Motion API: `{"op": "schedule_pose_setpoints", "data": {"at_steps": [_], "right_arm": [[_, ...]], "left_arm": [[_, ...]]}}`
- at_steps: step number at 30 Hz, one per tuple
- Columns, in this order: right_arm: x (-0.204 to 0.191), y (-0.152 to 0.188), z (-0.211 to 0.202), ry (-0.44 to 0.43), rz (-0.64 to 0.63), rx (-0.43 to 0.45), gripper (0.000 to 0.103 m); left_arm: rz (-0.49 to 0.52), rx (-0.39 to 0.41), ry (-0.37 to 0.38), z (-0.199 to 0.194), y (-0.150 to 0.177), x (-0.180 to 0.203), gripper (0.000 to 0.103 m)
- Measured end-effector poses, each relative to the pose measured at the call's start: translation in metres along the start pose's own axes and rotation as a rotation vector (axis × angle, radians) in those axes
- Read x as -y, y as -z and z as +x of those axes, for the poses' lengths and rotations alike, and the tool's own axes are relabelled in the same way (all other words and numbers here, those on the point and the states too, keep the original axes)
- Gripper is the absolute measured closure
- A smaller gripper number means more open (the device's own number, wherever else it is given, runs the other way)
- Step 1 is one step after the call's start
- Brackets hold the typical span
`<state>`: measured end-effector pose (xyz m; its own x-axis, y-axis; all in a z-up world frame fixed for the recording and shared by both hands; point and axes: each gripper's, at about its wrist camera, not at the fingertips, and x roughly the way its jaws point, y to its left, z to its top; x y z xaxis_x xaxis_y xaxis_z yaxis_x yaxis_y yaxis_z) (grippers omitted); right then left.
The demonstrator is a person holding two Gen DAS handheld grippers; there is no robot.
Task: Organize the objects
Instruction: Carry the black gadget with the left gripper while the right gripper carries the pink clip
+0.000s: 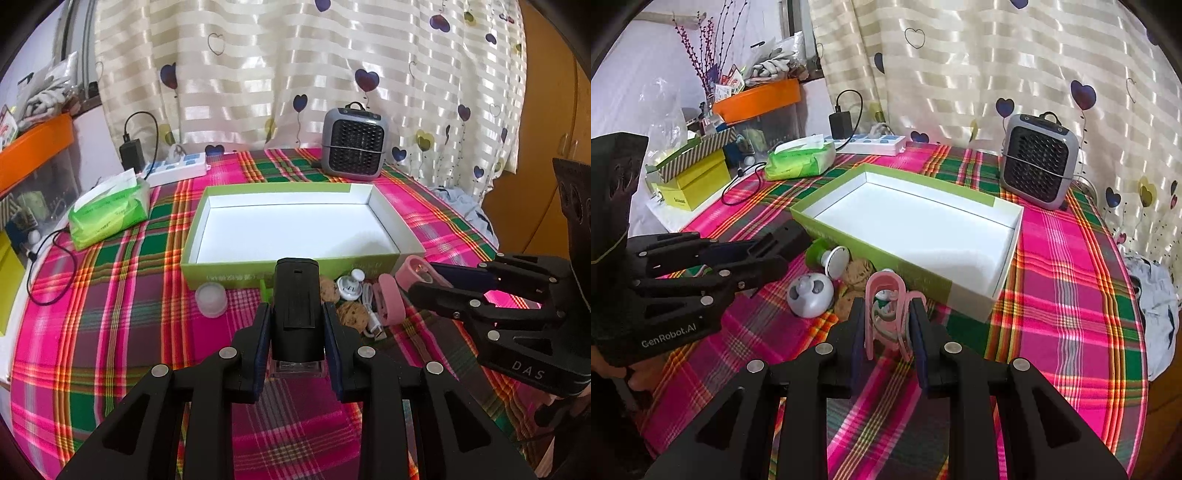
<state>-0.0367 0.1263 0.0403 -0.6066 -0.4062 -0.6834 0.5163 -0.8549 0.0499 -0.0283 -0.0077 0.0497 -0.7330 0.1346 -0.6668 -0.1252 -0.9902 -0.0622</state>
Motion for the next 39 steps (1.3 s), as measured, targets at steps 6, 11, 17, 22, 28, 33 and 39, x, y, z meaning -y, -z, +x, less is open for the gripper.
{"op": "schedule_pose_setpoints", "data": {"at_steps": [6, 11, 17, 22, 28, 33, 39], "right_arm": [[0.003, -0.012, 0.008, 0.005, -0.008, 0.006, 0.079], [0.01, -0.027, 0.018, 0.015, -0.005, 0.009, 0.079], [0.022, -0.043, 0.037, 0.022, 0.0, 0.0, 0.079], [0.037, -0.054, 0.06, 0.027, 0.022, -0.028, 0.079], [0.047, -0.061, 0.085, 0.029, 0.032, -0.067, 0.079], [0.048, -0.063, 0.101, 0.016, 0.028, -0.097, 0.079], [0.043, -0.062, 0.113, -0.012, 0.007, -0.128, 0.079]], "left_arm": [[0.004, 0.011, -0.002, 0.009, -0.014, 0.0, 0.078], [0.012, 0.02, 0.001, 0.019, -0.03, -0.001, 0.078], [0.017, 0.013, 0.015, 0.038, -0.049, -0.005, 0.078], [0.018, 0.001, 0.012, 0.062, -0.063, -0.01, 0.078], [0.01, -0.05, 0.017, 0.096, -0.068, -0.017, 0.078], [-0.005, -0.093, 0.021, 0.11, -0.062, -0.02, 0.078], [-0.025, -0.116, 0.019, 0.115, -0.055, -0.022, 0.078]]}}
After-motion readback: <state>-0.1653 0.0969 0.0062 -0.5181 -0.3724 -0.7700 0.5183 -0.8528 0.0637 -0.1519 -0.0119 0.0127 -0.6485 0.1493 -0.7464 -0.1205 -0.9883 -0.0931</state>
